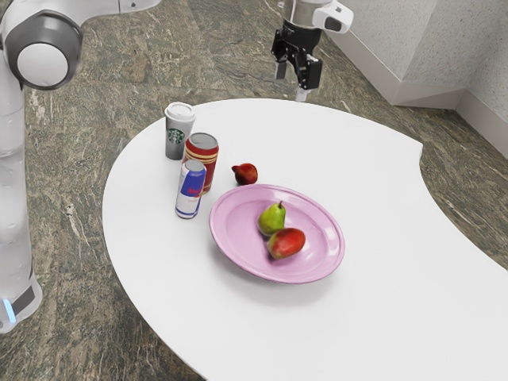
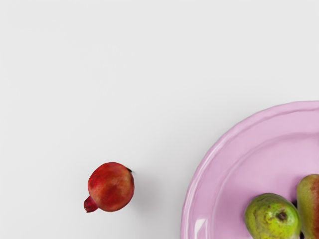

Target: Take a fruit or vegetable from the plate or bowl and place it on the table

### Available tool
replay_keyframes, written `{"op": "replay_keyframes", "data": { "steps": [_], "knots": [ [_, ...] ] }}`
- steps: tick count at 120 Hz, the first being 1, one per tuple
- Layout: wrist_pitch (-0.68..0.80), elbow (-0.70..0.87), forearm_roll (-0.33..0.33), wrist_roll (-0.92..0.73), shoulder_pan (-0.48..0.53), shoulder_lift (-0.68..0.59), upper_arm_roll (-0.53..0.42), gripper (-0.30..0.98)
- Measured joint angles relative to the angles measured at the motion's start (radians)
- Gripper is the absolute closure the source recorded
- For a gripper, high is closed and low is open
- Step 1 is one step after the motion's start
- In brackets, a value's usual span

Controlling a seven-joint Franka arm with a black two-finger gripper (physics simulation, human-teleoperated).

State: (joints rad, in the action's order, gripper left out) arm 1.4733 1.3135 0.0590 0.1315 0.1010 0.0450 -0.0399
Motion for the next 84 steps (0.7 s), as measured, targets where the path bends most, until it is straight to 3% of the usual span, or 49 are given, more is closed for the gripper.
{"op": "replay_keyframes", "data": {
  "steps": [29,45,62,84],
  "knots": [
    [-0.002,-0.010,-0.006,0.004,0.004,-0.002,0.001,0.00],
    [-0.068,-0.232,-0.049,0.033,0.052,-0.014,-0.034,0.00],
    [-0.139,-0.256,-0.081,0.242,0.118,-0.008,-0.122,0.00],
    [-0.162,-0.245,-0.027,0.531,-0.028,0.076,-0.137,0.00]
  ]
}}
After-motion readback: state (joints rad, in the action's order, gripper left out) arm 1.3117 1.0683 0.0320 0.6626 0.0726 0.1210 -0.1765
